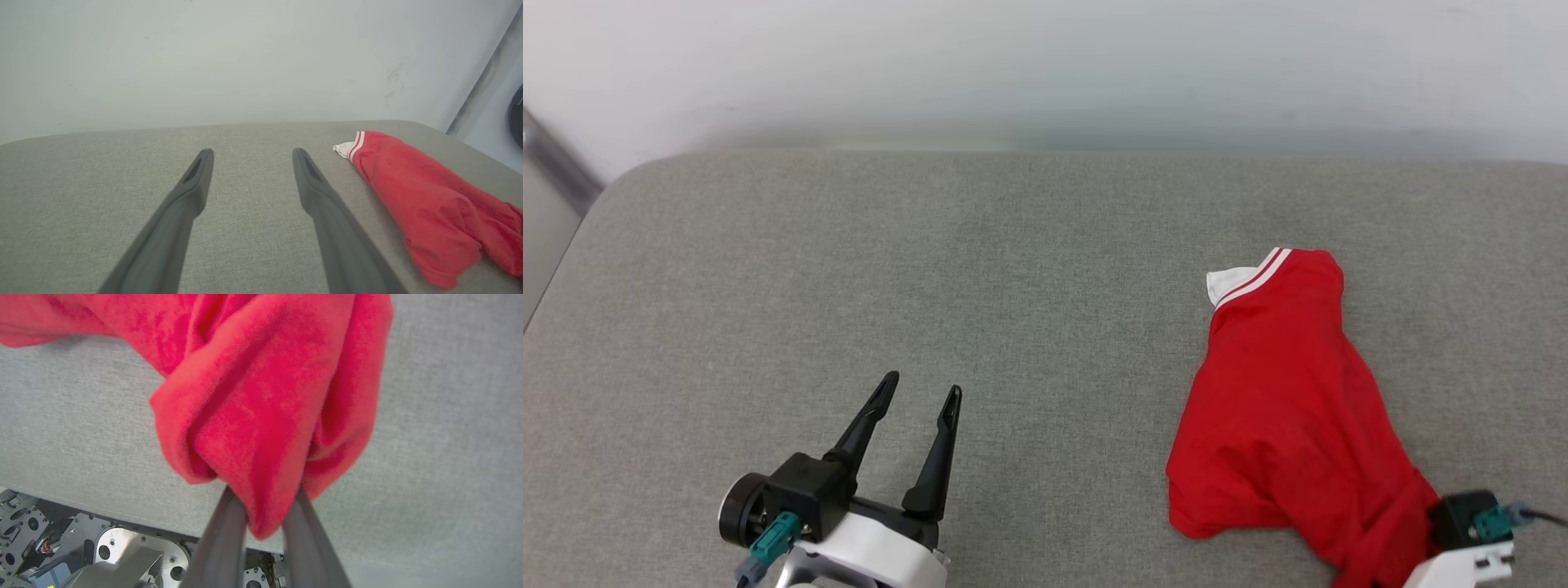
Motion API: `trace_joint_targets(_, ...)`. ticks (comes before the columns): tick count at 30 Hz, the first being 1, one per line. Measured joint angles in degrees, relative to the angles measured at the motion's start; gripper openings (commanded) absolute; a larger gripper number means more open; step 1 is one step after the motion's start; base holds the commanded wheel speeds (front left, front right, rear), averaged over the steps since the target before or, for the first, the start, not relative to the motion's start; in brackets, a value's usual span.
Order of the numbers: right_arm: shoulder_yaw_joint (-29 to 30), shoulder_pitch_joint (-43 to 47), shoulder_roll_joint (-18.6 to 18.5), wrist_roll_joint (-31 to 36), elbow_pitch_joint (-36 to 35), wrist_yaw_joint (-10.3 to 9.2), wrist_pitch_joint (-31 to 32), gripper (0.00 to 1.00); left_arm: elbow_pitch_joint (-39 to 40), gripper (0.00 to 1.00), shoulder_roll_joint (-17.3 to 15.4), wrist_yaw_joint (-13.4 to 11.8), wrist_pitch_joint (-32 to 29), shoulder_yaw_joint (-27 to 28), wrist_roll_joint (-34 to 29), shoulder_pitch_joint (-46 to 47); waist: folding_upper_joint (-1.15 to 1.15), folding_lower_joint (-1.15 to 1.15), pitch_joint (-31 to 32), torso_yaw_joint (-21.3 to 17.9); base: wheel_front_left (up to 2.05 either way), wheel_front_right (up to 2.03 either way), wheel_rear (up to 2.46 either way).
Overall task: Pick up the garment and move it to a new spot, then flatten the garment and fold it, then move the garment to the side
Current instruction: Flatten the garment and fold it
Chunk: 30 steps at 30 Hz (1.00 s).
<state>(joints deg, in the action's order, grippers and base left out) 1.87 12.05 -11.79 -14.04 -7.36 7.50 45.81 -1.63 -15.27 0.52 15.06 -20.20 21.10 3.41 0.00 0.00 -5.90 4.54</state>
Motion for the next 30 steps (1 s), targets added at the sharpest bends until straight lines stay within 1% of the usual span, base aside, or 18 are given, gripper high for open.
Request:
trace_joint_targets(3, -0.9, -2.6, -0.9, -2.2, -2.7, 0.0, -1.3, 1.0, 0.1, 1.0, -0.1, 0.0, -0.2, -0.1, 0.2, -0.6, 0.0, 0.0, 0.8, -0.3, 0.0, 0.0, 0.0)
trace_joint_targets(4, -0.8, -6.3, -1.7, -4.6, -6.9, 0.0, -3.0, 1.0, 0.3, 1.0, -0.1, 0.0, -0.3, -0.1, 0.5, -1.0, 0.0, 0.0, 1.6, -0.7, 0.0, 0.0, 0.0)
trace_joint_targets(7, -0.3, -10.0, -2.1, -6.1, -10.9, 0.0, -6.5, 1.0, 0.9, 1.0, 0.0, -0.1, -0.4, -0.2, 1.3, -1.7, 0.0, 0.0, 2.4, -1.2, 0.0, 0.0, 0.0)
trace_joint_targets(10, -0.1, -12.8, -2.0, -6.8, -12.6, 0.0, -11.5, 1.0, 1.4, 1.0, 0.4, 0.0, -1.0, -0.4, 2.0, -1.8, 0.0, 0.0, 2.7, -1.6, 0.0, 0.0, 0.0)
trace_joint_targets(13, -0.1, -14.6, -1.8, -5.7, -12.9, 0.0, -18.1, 1.0, 2.3, 1.0, 1.5, 0.5, -2.2, -1.1, 3.7, -1.8, 0.0, 0.0, 2.2, -1.9, 0.0, 0.0, 0.0)
trace_joint_targets(17, 0.4, -15.8, 0.2, -5.1, -12.3, 0.01, -26.3, 1.0, 3.4, 1.0, 2.4, 2.0, -6.1, -3.0, 5.5, 0.0, 0.0, 0.0, 0.7, -2.4, 0.0, 0.0, 0.0)
trace_joint_targets(20, 0.9, -16.2, 1.5, -4.5, -11.3, 0.0, -30.0, 1.0, 3.1, 1.0, 3.2, 3.0, -12.7, -5.9, 6.6, 2.7, 0.0, 0.0, -0.6, -2.9, 0.0, 0.0, 0.0)
trace_joint_targets(24, 1.3, -16.6, 1.7, -3.2, -10.1, 0.0, -32.1, 1.0, 1.8, 1.0, 4.8, 3.5, -23.7, -10.0, 8.6, 7.0, 0.0, 0.01, -2.6, -3.7, 0.0, 0.0, 0.0)
trace_joint_targets(28, 1.5, -17.0, 1.9, -2.4, -10.0, 0.0, -32.9, 1.0, 0.7, 1.0, 6.4, 2.4, -37.4, -13.9, 10.0, 11.7, 0.0, 0.01, -4.6, -4.8, 0.0, 0.0, 0.0)
trace_joint_targets(30, 1.3, -17.3, 2.0, -2.3, -10.0, 0.0, -33.2, 1.0, 0.1, 1.0, 7.1, 2.0, -42.4, -15.0, 10.7, 14.1, 0.0, 0.0, -5.6, -5.4, 0.0, 0.0, 0.0)
